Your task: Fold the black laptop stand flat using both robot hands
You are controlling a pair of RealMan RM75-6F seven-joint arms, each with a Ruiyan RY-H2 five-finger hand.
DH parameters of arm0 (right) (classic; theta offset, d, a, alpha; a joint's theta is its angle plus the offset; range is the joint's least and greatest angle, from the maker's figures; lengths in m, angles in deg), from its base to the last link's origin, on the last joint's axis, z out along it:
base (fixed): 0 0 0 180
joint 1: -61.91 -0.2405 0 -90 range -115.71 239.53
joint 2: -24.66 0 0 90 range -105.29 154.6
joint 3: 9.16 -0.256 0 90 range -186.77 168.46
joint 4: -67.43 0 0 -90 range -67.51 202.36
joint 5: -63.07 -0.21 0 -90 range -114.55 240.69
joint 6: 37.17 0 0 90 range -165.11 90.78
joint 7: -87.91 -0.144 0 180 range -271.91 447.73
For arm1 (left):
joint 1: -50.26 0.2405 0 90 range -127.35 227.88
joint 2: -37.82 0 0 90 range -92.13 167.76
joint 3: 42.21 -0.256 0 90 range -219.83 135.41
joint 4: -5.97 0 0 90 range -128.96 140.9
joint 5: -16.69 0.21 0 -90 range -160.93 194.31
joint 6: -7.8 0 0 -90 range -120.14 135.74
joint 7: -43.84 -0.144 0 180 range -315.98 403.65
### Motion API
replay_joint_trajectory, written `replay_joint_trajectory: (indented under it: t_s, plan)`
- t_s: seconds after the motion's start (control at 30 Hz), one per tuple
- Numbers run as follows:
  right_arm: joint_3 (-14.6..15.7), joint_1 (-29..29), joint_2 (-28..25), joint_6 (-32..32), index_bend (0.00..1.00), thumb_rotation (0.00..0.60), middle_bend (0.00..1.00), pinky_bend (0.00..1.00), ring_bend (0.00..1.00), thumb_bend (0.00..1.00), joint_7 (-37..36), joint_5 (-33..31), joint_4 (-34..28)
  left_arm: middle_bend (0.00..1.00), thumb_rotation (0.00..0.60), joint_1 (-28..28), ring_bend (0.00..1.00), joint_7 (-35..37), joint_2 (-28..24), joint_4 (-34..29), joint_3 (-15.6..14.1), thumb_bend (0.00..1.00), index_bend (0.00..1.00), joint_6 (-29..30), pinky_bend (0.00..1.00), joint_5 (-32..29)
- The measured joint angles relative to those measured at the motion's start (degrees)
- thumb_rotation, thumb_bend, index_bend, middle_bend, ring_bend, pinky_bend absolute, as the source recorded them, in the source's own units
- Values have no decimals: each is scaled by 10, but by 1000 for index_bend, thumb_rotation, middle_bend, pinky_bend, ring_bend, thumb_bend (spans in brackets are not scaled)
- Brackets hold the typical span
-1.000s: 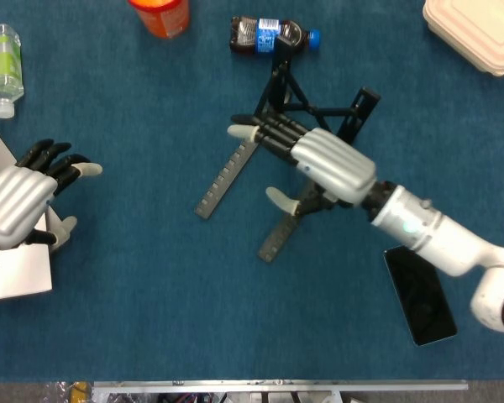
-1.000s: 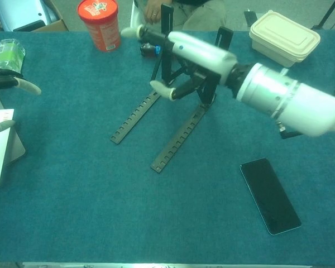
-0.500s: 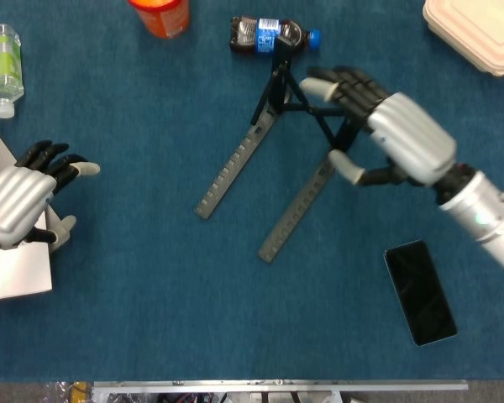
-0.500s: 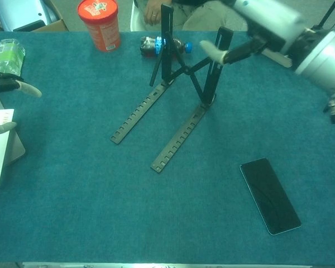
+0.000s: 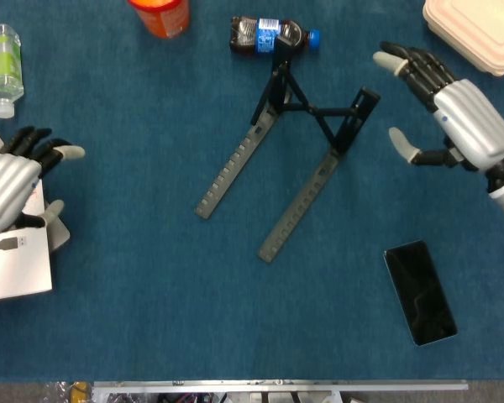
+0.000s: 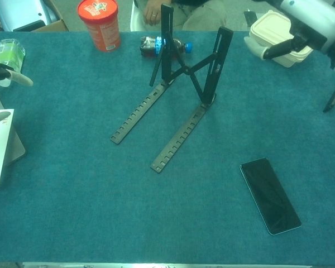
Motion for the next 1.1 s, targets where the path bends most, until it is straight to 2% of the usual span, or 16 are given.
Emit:
replay_joint_trajectory:
  t_s: [0.53, 0.9, 1.1]
  plan:
    - [13, -26, 74, 56, 0, 600, 0, 0, 0, 421, -13, 12, 58, 173, 600, 18, 63, 0, -17, -1, -4, 358, 193, 21, 26, 3]
    - [35, -45, 93, 82, 0, 600, 0, 0, 0, 421, -21, 45, 42, 173, 600, 22, 63, 6, -21, 1, -3, 357, 191, 23, 26, 4]
    - [55, -65, 105, 111, 0, 600, 0, 0, 0, 421, -12, 70, 12, 173, 600, 24, 63, 12, -23, 1, -2, 358, 189, 31, 26, 12]
